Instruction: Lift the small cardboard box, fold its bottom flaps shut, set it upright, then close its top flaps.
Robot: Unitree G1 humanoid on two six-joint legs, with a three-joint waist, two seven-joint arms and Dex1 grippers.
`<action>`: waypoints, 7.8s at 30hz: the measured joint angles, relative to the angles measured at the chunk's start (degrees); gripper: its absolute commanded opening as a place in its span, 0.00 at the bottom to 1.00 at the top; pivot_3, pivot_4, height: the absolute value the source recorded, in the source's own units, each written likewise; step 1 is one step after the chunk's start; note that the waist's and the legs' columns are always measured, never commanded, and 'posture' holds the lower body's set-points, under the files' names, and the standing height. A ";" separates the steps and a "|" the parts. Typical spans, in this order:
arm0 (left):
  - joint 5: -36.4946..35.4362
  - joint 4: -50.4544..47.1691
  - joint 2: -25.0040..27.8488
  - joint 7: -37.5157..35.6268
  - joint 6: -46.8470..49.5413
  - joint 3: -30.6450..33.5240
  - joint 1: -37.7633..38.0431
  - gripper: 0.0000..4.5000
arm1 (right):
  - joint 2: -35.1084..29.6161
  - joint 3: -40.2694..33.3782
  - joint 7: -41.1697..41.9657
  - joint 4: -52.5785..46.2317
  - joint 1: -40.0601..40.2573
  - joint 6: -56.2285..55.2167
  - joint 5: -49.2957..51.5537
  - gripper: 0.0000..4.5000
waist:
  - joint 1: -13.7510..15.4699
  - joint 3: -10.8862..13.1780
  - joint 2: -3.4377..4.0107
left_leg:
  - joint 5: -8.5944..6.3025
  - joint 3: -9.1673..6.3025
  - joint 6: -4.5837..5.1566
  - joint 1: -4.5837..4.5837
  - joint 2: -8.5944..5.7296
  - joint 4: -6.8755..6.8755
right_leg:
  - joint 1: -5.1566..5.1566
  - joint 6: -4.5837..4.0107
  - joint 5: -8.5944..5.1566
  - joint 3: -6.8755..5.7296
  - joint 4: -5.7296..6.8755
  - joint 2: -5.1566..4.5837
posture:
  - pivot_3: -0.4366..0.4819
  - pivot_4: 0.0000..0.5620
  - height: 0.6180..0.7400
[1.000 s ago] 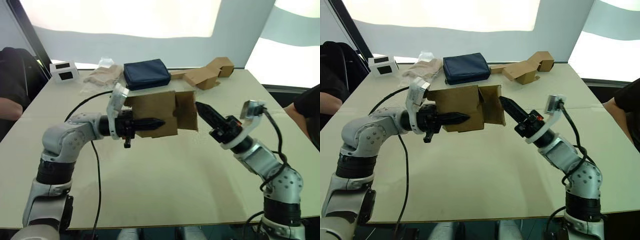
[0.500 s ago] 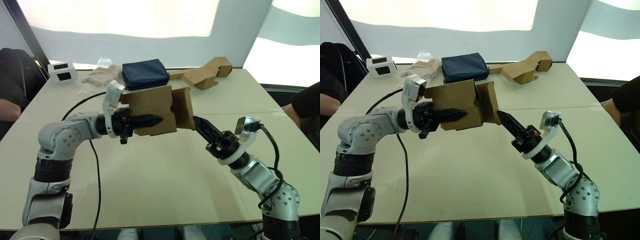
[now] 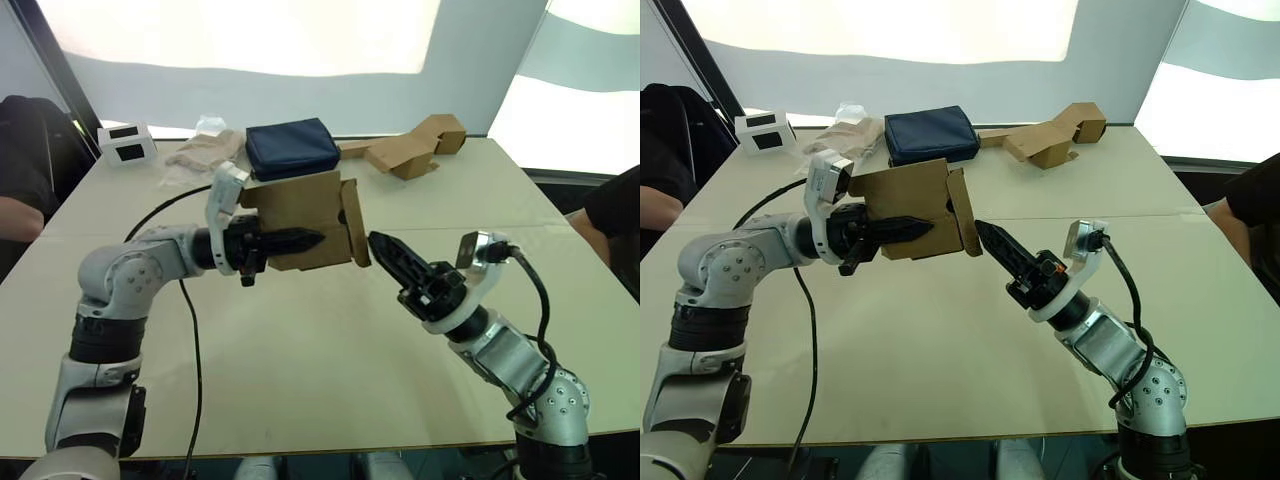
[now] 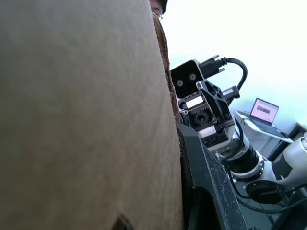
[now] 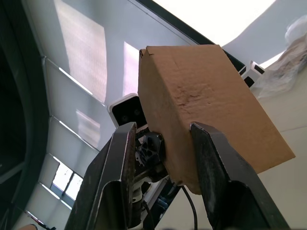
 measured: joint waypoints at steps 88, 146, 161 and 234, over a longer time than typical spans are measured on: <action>4.59 -0.14 -0.70 -0.09 -1.29 -3.20 -0.06 0.00 | -3.15 1.83 3.28 -1.46 -4.67 -2.38 -21.19 0.13 | 0.01 0.00 0.00 | 0.00 0.00 0.00 0.00 -0.01 0.00 | 0.00 0.00 0.00 0.00 0.00 0.01 | 0.48 0.27 1.00; 1.83 -2.01 -4.95 5.08 -0.05 -1.70 0.63 0.00 | -2.53 -1.10 -3.34 3.89 -3.33 -3.35 -6.67 0.00 | -0.10 0.00 0.00 | 0.00 -0.01 0.00 0.00 0.00 -0.01 | -0.01 0.00 0.00 0.00 0.00 0.03 | 0.48 0.27 1.00; 2.77 -2.29 -3.89 4.92 -0.04 -2.52 0.57 0.00 | -5.09 1.25 -2.52 1.88 -4.08 -1.79 -10.17 0.00 | 0.06 0.00 0.00 | 0.00 0.00 0.00 -0.02 -0.02 0.00 | 0.00 -0.01 0.00 0.00 -0.02 -0.01 | 0.48 0.27 1.00; 36.45 17.51 -3.09 -8.39 -21.67 -8.24 7.84 0.01 | -22.89 12.37 21.21 6.85 -4.02 3.21 -62.04 0.00 | 0.09 0.00 0.03 | -0.08 0.10 0.14 -0.05 -0.06 0.07 | -0.08 0.28 0.09 0.02 0.11 -0.01 | 0.48 0.27 1.00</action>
